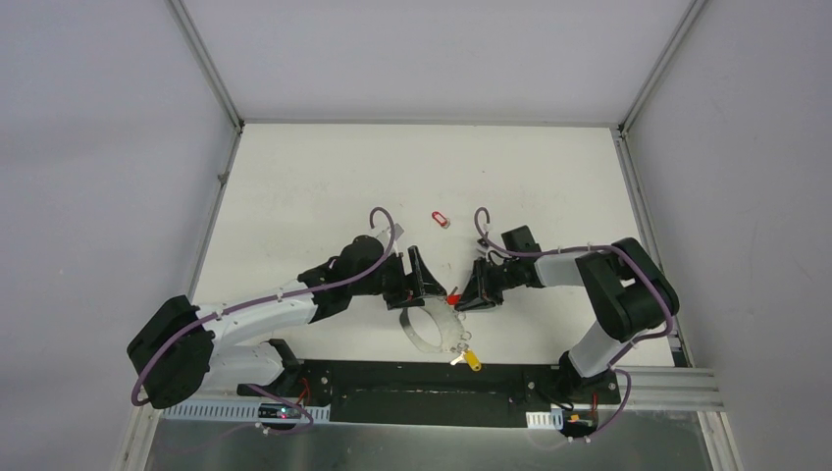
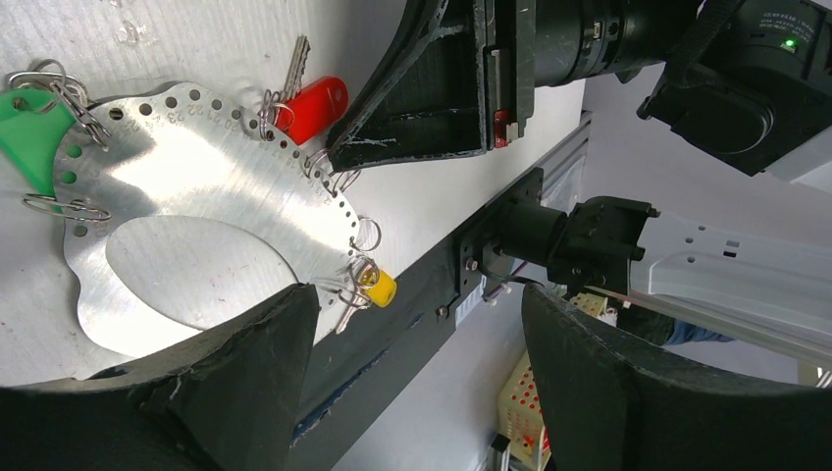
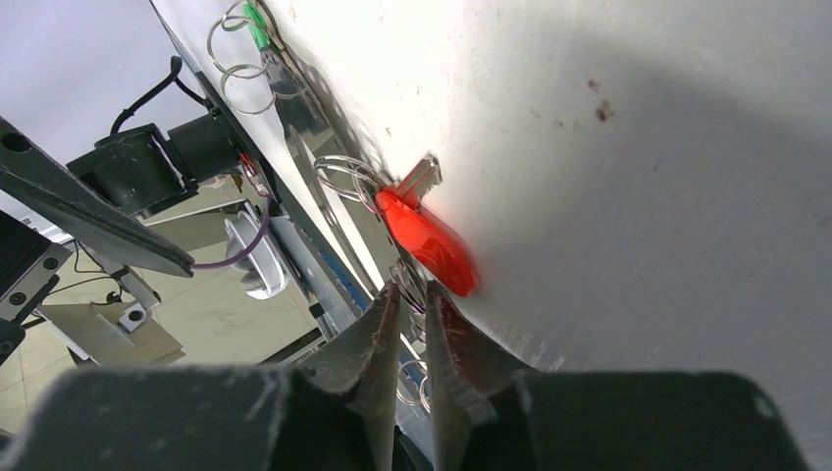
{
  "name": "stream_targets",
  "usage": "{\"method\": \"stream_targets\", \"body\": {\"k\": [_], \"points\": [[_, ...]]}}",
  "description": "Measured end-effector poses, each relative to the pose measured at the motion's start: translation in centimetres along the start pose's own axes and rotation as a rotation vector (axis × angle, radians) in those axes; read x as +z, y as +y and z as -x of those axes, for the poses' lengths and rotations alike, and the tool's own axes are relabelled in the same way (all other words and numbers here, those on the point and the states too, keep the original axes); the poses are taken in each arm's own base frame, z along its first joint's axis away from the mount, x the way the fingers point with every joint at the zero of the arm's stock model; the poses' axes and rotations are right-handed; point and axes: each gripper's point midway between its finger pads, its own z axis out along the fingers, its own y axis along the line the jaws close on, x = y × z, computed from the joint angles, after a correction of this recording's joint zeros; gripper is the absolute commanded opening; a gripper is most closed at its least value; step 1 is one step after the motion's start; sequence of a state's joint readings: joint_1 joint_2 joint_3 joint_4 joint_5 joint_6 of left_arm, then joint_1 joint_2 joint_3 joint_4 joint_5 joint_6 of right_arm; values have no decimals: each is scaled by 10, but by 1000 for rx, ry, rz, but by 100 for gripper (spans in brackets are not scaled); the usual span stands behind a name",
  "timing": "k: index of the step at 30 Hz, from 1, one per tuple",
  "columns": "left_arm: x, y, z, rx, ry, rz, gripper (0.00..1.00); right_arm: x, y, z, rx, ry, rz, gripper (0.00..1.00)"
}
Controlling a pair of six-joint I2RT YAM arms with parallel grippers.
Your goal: Put the keys on the keyring
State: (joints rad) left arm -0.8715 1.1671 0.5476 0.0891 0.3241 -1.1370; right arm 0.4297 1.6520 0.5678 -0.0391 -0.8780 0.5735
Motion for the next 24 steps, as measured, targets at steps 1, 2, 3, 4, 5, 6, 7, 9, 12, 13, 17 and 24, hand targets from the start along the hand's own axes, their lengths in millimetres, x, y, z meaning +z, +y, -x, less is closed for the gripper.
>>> {"method": "stream_targets", "body": {"k": [1, 2, 3, 4, 5, 6, 7, 9, 12, 13, 17, 24], "points": [[0, 0, 0, 0, 0, 1, 78, 0, 0, 0, 0, 1, 1, 14], [0, 1, 0, -1, 1, 2, 78, 0, 0, -1, 1, 4, 3, 12], [0, 1, 0, -1, 1, 3, 78, 1, 0, -1, 1, 6, 4, 10], [1, 1, 0, -1, 2, 4, 78, 1, 0, -1, 2, 10, 7, 9], [1, 1, 0, -1, 2, 5, 78, 1, 0, -2, 1, 13, 12, 8], [1, 2, -1, -2, 3, 5, 78, 1, 1, -1, -1, 14, 17, 7], [1, 2, -1, -2, 3, 6, 78, 1, 1, -1, -4, 14, 20, 7], [0, 3, -1, -3, 5, 10, 78, 1, 3, 0, -12, 13, 28, 7], [0, 3, -1, -1, 7, 17, 78, 1, 6, 0, -24, 13, 45, 14], [0, 3, -1, 0, 7, 18, 78, 1, 7, 0, -28, 14, 52, 17], [-1, 5, -2, 3, 13, 32, 78, 1, 11, 0, -40, 19, 74, 28], [-6, 4, -3, 14, 12, 33, 78, 2, 12, 0, -47, 27, 84, 33]]}}
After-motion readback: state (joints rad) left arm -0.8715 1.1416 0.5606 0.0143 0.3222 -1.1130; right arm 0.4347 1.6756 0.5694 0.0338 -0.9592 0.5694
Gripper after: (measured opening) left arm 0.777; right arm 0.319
